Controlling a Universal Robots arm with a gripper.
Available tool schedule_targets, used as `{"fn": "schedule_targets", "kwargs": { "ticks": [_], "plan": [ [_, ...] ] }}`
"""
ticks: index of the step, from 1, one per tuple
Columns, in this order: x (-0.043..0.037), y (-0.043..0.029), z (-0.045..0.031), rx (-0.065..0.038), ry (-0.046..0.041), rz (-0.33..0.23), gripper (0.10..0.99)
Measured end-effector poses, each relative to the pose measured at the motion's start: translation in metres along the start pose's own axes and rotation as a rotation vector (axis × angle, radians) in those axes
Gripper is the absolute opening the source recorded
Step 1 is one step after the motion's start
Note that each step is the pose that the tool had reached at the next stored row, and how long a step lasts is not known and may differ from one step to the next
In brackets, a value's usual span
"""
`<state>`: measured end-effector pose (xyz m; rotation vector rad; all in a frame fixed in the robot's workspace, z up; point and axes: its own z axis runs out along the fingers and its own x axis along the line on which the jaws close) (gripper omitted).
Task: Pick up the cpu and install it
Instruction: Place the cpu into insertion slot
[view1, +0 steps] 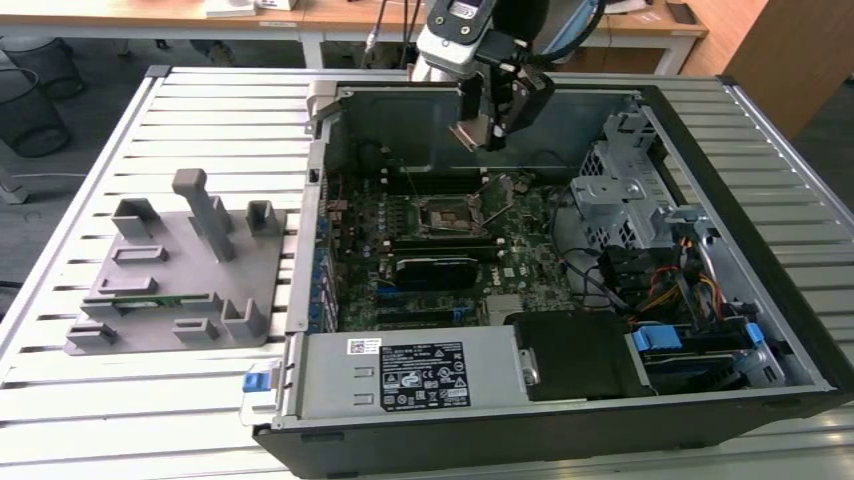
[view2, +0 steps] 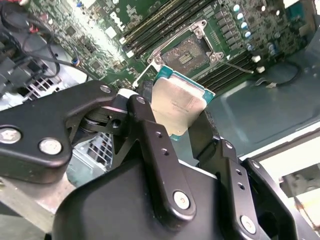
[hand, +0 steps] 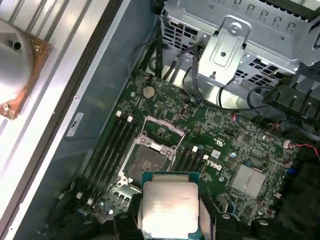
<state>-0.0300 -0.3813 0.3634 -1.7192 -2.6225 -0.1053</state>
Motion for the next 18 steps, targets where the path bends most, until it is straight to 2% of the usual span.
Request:
{"fn": "schedule_targets", "kwargs": {
  "ticks": [1,3,9,14,18],
  "plan": [
    [0.0,0.0,0.0002,-0.001,-0.0009,0.017,0.537],
    [0.0,0.0,0.0012,-0.004,-0.0048,0.089,0.537],
    [-0.0001,-0.0002,0.0046,-0.009,-0.0115,0.205,0.537],
    [-0.0001,-0.0005,0.0089,-0.012,-0.0159,0.283,0.537],
    [0.0011,-0.0004,0.0131,-0.015,-0.0192,0.313,0.537]
  ]
}}
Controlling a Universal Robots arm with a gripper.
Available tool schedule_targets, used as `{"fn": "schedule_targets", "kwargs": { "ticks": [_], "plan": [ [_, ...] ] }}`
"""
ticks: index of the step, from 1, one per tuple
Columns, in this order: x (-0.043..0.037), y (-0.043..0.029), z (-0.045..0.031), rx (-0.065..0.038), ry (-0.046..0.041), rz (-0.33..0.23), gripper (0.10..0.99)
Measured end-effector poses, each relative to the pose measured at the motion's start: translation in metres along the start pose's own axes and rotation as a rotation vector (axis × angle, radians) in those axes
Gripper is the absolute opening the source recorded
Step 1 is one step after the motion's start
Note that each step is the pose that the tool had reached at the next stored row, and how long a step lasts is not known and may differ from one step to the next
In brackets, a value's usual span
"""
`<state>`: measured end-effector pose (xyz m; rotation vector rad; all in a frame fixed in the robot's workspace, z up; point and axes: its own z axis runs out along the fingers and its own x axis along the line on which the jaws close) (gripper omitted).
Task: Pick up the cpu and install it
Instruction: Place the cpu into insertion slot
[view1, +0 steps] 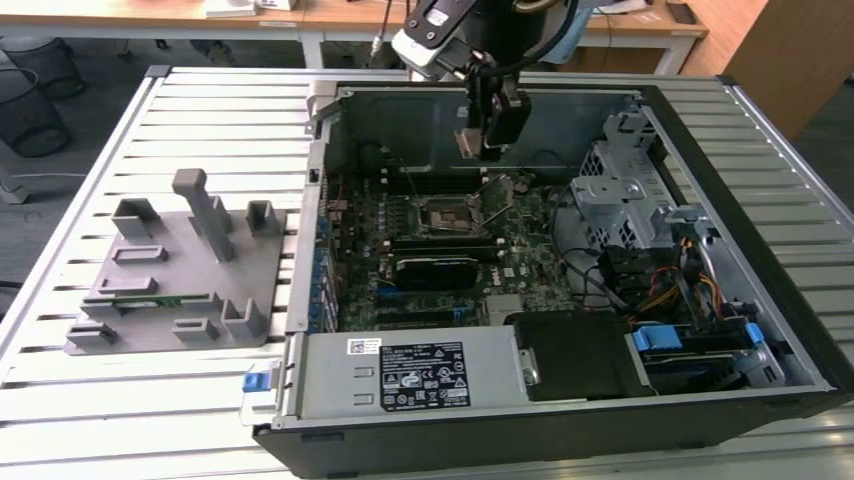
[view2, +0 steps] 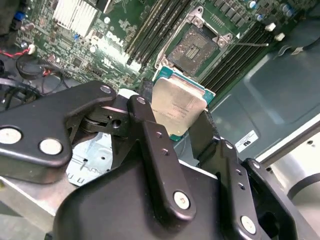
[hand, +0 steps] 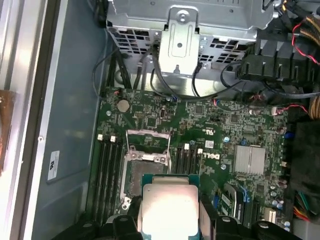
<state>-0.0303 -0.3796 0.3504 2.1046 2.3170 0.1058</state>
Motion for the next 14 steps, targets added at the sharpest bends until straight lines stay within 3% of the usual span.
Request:
{"fn": "schedule_targets", "kwargs": {
  "ticks": [3,4,6,8,14],
  "plan": [
    [0.0006,0.0,0.0011,0.0,-0.0216,0.008,0.537],
    [0.0008,0.0,0.0016,0.0,-0.0238,0.008,0.537],
    [0.002,0.0,0.0035,-0.001,-0.0245,0.008,0.537],
    [0.0026,0.0,0.0057,-0.002,-0.0187,0.008,0.537],
    [0.0096,-0.0001,0.0143,-0.003,-0.0184,0.022,0.537]
  ]
}}
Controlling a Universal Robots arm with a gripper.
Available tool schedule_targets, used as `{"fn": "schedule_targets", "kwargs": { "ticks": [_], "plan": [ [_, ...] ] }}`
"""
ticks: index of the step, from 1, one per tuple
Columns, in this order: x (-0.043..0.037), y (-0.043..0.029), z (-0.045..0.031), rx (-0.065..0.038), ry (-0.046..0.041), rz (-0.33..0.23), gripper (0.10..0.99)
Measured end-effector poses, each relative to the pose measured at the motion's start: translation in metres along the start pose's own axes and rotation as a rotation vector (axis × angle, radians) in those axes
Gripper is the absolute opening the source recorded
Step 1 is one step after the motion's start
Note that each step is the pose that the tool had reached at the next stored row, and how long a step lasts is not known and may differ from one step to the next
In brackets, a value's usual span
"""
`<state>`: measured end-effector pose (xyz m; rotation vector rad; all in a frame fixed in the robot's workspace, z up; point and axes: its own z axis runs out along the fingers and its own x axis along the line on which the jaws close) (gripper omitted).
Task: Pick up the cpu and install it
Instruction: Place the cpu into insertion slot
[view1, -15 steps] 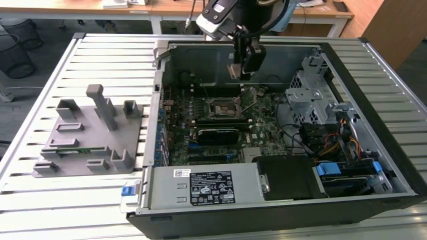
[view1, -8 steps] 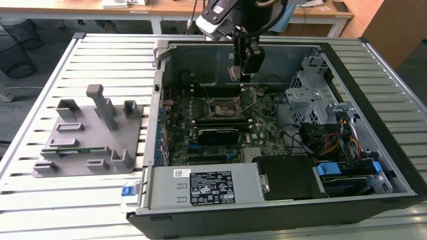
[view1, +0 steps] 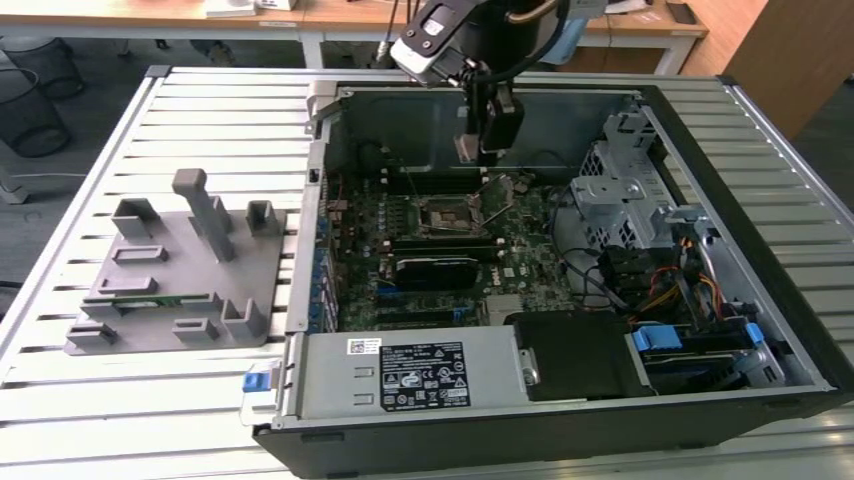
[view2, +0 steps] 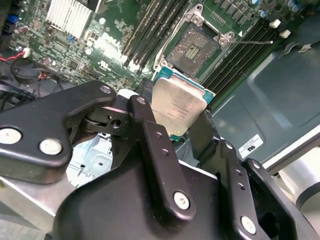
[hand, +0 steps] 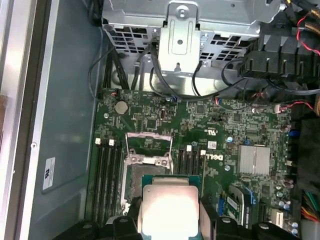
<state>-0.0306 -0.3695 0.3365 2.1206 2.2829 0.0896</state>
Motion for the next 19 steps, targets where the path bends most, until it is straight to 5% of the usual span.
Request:
{"fn": "schedule_targets", "kwargs": {
  "ticks": [19],
  "plan": [
    [0.0066,-0.0133,0.0232,-0.001,0.0071,0.004,0.537]
  ]
}}
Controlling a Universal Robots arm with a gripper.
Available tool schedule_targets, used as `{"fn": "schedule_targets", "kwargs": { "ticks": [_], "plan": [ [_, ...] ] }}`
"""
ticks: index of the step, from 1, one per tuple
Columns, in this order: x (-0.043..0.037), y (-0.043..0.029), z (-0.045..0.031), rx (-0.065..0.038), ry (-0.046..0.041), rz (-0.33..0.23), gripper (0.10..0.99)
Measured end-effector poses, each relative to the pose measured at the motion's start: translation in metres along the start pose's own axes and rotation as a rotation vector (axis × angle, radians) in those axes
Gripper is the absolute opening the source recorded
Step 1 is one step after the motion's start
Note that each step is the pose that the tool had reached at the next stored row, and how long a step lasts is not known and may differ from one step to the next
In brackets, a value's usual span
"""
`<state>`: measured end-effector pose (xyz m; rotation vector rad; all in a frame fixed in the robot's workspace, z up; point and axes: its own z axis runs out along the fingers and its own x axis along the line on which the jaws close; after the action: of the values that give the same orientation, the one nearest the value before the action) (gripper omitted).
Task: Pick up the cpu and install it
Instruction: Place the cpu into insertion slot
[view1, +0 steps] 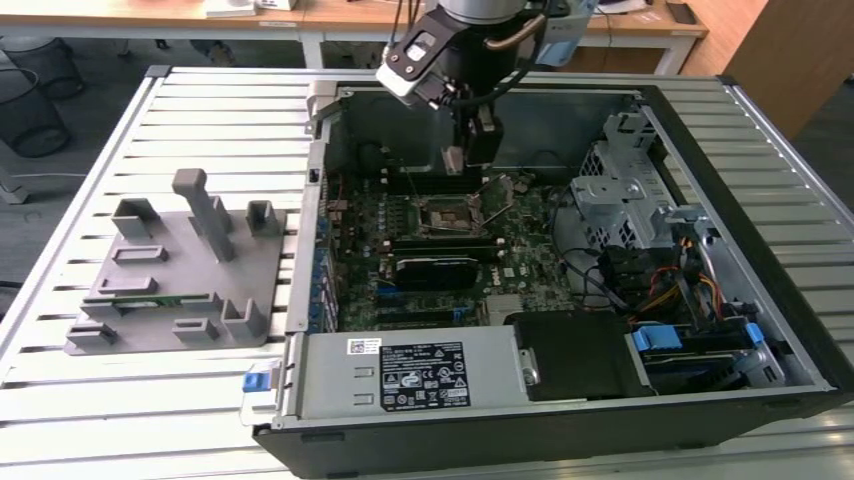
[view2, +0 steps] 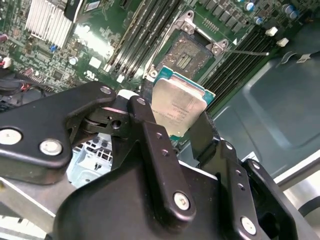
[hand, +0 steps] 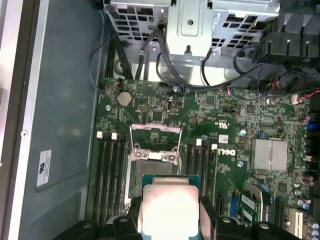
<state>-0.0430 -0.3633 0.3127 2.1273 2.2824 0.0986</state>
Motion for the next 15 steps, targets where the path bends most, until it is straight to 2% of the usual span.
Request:
{"fn": "schedule_targets", "kwargs": {
  "ticks": [8,15],
  "plan": [
    [0.0073,-0.0012,0.0113,0.0,-0.0004,0.007,0.537],
    [0.0076,-0.0018,0.0196,0.0,-0.0007,0.009,0.537]
  ]
}}
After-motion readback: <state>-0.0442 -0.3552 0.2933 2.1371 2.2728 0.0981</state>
